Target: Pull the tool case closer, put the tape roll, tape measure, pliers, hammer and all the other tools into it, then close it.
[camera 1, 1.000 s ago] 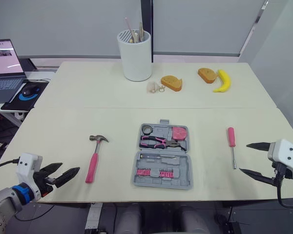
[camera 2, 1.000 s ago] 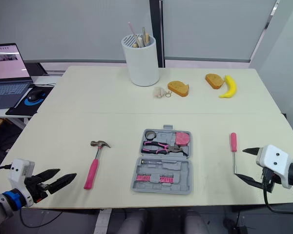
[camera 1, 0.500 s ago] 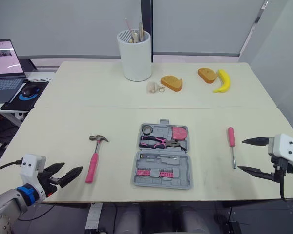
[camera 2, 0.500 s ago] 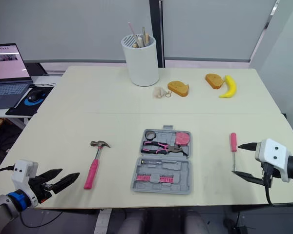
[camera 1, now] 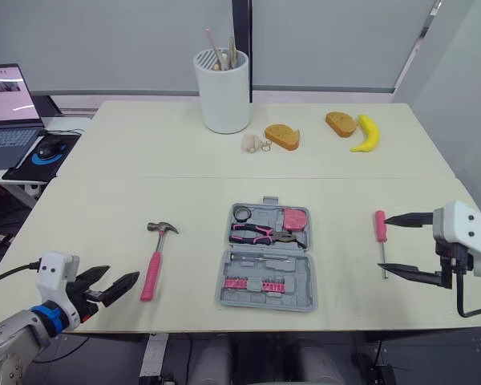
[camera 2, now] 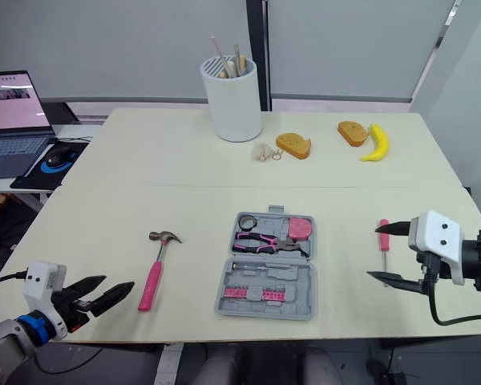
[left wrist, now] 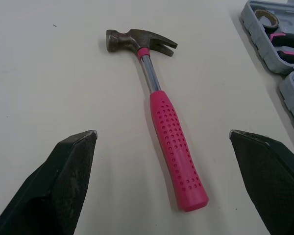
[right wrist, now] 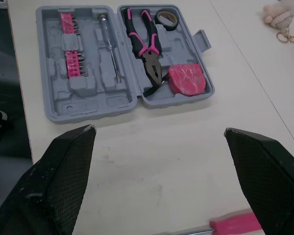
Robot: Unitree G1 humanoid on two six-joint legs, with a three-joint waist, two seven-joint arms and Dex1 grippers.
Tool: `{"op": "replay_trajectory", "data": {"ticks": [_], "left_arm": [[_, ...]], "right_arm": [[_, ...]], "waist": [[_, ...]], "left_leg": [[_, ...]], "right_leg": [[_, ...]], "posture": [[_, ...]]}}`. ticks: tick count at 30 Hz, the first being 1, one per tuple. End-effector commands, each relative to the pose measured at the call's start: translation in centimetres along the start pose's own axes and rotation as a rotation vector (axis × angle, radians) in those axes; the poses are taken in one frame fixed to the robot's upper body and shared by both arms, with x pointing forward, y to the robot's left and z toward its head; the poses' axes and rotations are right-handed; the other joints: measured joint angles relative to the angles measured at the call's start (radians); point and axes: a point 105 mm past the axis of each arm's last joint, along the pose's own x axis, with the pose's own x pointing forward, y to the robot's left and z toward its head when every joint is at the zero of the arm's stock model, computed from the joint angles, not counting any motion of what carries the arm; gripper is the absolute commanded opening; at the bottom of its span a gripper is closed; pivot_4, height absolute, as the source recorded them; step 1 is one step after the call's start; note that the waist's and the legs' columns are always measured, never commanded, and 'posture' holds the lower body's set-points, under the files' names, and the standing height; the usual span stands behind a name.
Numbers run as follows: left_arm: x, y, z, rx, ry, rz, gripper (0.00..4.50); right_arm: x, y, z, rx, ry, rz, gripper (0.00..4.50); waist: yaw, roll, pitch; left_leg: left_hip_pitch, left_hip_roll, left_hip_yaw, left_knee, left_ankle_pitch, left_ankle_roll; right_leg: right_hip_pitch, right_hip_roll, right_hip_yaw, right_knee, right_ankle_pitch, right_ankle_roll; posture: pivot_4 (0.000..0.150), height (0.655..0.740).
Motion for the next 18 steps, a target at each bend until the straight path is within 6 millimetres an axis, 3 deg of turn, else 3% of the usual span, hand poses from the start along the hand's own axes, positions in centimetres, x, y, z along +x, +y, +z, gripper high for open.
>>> {"op": "replay_trajectory", "data": {"ticks": [1, 8, 14, 18], "left_arm": [[0.3, -0.2, 0.9, 0.029, -0.027, 0.008, 4.5], [1.2, 0.2, 1.1, -0.011, -0.077, 0.124, 4.5], [3.0, -0.4, 0.7, -0.064, -0.09, 0.236, 4.5], [4.4, -0.2, 0.8, -0.055, -0.089, 0.308, 4.5]], "right_arm": [[-0.3, -0.1, 1.2, -0.061, -0.011, -0.008, 4.46], [1.2, -0.2, 4.7, -0.115, -0.118, 0.05, 4.46], [3.7, -0.6, 8.2, -0.106, -0.211, 0.116, 4.46], [4.7, -0.6, 9.2, -0.108, -0.233, 0.142, 4.46]], "waist": [[0.0, 0.0, 0.0], [-0.004, 0.0, 0.0], [-0.002, -0.002, 0.0], [0.004, -0.002, 0.0]], "left_leg": [[0.0, 0.0, 0.0, 0.0, 0.0, 0.0], [0.0, 0.0, 0.0, 0.0, 0.0, 0.0], [0.0, 0.0, -0.001, 0.0, 0.0, 0.0], [-0.001, -0.001, -0.001, 0.0, 0.0, 0.0]], "right_leg": [[0.0, 0.0, 0.0, 0.0, 0.0, 0.0], [0.0, 0.0, 0.0, 0.0, 0.0, 0.0], [-0.001, 0.0, 0.0, 0.0, 0.0, 0.0], [-0.001, 0.0, 0.0, 0.0, 0.001, 0.001]], "posture": [[0.15, 0.74], [0.15, 0.74], [0.15, 0.74], [0.15, 0.74]]}}
